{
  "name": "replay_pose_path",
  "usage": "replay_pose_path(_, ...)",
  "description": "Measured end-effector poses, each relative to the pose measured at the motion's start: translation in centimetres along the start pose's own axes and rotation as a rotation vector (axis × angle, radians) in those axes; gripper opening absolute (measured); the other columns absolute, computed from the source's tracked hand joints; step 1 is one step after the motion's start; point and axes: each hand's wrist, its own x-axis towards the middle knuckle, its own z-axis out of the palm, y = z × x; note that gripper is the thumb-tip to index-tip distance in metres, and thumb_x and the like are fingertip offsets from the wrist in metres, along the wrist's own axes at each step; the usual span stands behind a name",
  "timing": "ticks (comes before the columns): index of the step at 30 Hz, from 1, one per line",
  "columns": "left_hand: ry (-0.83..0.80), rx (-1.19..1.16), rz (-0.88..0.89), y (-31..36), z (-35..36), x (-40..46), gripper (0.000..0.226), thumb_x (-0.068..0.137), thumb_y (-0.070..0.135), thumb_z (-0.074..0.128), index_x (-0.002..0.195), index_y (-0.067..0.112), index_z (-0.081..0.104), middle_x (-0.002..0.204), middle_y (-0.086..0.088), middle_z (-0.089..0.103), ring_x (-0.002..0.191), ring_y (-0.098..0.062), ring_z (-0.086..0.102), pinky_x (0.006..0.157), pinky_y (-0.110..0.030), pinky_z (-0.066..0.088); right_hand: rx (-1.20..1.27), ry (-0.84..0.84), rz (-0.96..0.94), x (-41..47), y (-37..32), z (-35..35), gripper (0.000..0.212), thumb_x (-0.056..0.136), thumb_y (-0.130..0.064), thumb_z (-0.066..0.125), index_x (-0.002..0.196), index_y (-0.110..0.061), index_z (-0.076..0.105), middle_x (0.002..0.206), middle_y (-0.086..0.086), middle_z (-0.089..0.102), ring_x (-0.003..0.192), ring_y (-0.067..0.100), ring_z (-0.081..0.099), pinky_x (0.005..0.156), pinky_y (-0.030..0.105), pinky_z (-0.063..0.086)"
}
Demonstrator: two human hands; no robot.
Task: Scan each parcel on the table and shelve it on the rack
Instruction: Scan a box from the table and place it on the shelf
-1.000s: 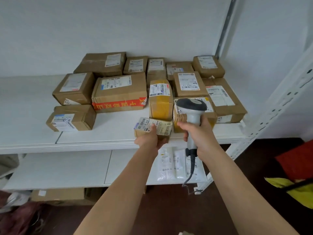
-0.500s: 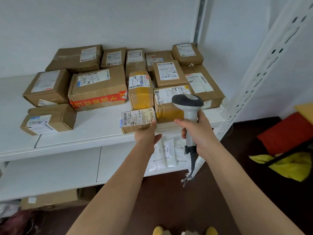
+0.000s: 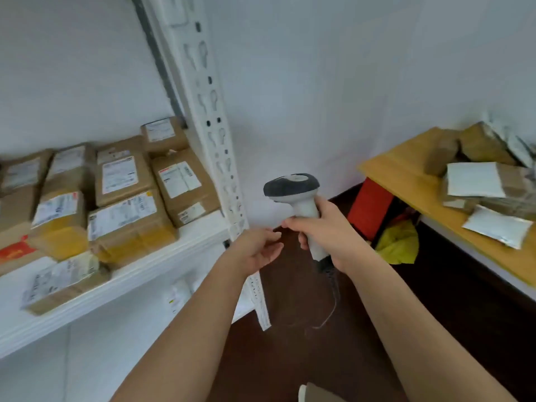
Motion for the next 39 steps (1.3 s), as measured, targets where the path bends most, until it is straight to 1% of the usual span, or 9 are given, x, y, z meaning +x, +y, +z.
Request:
replay_pose_path(6, -0.052, 0.038, -0.036, -2.3, 17.4, 3.8, 0.013, 0.095, -0.004, 0.052, 0.087, 0.006, 0.055, 0.082, -0.009, 0.053, 0.074, -0.018, 0.056, 0.068, -0.025, 0.051, 0.075, 0.329, -0.007, -2.9, 0.0, -16.8, 0.019, 0.087, -0.004, 0.068, 0.102, -0.009, 0.057, 0.104, 0.034, 0.064, 0.048, 0.01, 0.048, 0.047, 0.025, 0.045)
replay_pose_path(10, -0.149, 0.126, -0.086, -6.3, 29.0, 5.7, 0.019, 0.094, -0.004, 0.052, 0.08, 0.008, 0.052, 0.074, -0.008, 0.051, 0.069, -0.018, 0.054, 0.063, -0.026, 0.049, 0.167, 0.588, 0.021, -6.6, 1.2, -27.5, 0.016, 0.088, -0.005, 0.066, 0.101, -0.008, 0.058, 0.09, 0.021, 0.06, 0.048, 0.012, 0.045, 0.049, 0.027, 0.041)
replay_pose_path(14, -0.305, 0.293, -0.214, -11.4, 39.5, 6.6, 0.014, 0.094, -0.002, 0.054, 0.084, 0.009, 0.054, 0.079, -0.007, 0.052, 0.072, -0.021, 0.055, 0.051, -0.023, 0.052, 0.286, 0.858, 0.044, -10.5, 3.1, -35.9, 0.009, 0.091, -0.006, 0.063, 0.094, -0.012, 0.057, 0.086, 0.012, 0.065, 0.049, 0.012, 0.044, 0.047, 0.026, 0.041)
replay_pose_path(21, -0.482, 0.498, -0.359, -18.6, 55.2, 9.4, 0.014, 0.095, -0.002, 0.051, 0.084, 0.007, 0.051, 0.081, -0.009, 0.051, 0.071, -0.02, 0.053, 0.058, -0.022, 0.049, 0.356, 1.179, 0.134, -13.3, 6.7, -48.2, 0.011, 0.091, -0.004, 0.061, 0.101, -0.009, 0.058, 0.085, 0.011, 0.065, 0.049, 0.014, 0.044, 0.046, 0.027, 0.041)
replay_pose_path(25, -0.552, 0.56, -0.395, -20.9, 64.2, 13.3, 0.016, 0.095, -0.003, 0.048, 0.084, 0.008, 0.049, 0.081, -0.008, 0.05, 0.071, -0.02, 0.052, 0.054, -0.023, 0.048, 0.349, 1.29, 0.148, -11.8, 7.5, -56.1, 0.016, 0.091, -0.005, 0.062, 0.106, -0.008, 0.058, 0.085, 0.011, 0.066, 0.052, 0.015, 0.045, 0.05, 0.03, 0.043)
replay_pose_path(28, -0.504, 0.588, -0.423, -21.7, 70.1, 16.6, 0.014, 0.095, -0.002, 0.047, 0.085, 0.008, 0.049, 0.085, -0.009, 0.049, 0.073, -0.019, 0.051, 0.056, -0.022, 0.049, 0.35, 1.319, 0.205, -9.9, 7.5, -61.8, 0.022, 0.092, -0.007, 0.062, 0.113, -0.01, 0.056, 0.085, 0.01, 0.068, 0.052, 0.014, 0.046, 0.05, 0.03, 0.044)
replay_pose_path(31, -0.461, 0.662, -0.402, -22.6, 75.0, 19.6, 0.002, 0.097, 0.009, 0.053, 0.097, 0.009, 0.054, 0.09, -0.007, 0.052, 0.075, -0.016, 0.051, 0.061, -0.023, 0.049, 0.32, 1.346, 0.256, -8.5, 8.0, -66.7, 0.023, 0.092, -0.009, 0.062, 0.114, -0.011, 0.057, 0.085, 0.008, 0.069, 0.05, 0.013, 0.047, 0.051, 0.029, 0.044)
replay_pose_path(34, -0.398, 0.752, -0.373, -23.8, 78.8, 22.3, 0.025, 0.097, 0.02, 0.057, 0.122, 0.015, 0.057, 0.098, -0.001, 0.06, 0.077, -0.014, 0.051, 0.061, -0.023, 0.047, 0.333, 1.373, 0.294, -7.2, 9.3, -69.9, 0.024, 0.094, -0.011, 0.061, 0.118, -0.013, 0.056, 0.085, 0.007, 0.07, 0.05, 0.013, 0.047, 0.051, 0.029, 0.045)
replay_pose_path(39, -0.37, 0.809, -0.385, -25.5, 82.3, 25.3, 0.049, 0.093, 0.033, 0.067, 0.132, 0.01, 0.049, 0.124, -0.008, 0.063, 0.097, -0.023, 0.06, 0.086, -0.036, 0.051, 0.38, 1.368, 0.372, -6.0, 11.9, -73.6, 0.022, 0.095, -0.01, 0.06, 0.116, -0.015, 0.056, 0.083, 0.005, 0.071, 0.05, 0.013, 0.047, 0.051, 0.028, 0.045)
